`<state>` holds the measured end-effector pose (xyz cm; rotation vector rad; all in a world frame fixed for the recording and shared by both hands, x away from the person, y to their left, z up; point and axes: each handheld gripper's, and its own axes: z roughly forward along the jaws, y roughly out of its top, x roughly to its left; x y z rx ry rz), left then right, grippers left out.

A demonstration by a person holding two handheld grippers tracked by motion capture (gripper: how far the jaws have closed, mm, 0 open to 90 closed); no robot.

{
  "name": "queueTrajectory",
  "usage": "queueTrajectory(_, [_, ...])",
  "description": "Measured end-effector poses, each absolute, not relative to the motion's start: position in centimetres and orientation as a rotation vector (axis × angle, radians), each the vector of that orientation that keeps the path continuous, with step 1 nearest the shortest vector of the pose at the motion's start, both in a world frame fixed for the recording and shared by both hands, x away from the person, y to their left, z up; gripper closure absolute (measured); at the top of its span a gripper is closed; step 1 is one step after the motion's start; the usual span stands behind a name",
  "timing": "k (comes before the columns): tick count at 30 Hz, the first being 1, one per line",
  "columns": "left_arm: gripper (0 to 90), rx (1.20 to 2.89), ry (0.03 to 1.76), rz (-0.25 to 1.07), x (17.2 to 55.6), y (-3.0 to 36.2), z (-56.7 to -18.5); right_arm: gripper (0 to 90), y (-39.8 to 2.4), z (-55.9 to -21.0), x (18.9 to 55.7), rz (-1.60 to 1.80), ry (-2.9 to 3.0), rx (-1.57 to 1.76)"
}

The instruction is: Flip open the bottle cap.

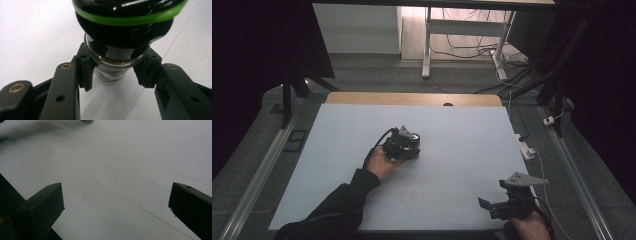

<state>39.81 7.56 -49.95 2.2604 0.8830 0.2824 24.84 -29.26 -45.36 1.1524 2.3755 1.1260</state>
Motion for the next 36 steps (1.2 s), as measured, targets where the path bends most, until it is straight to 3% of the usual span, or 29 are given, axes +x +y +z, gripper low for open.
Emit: queueTrajectory(36, [53.5,2.261,0.857,0.288,39.7,7.8,-50.1,0.0,-21.1,-43.4,29.3,1.318,2.459,0.912])
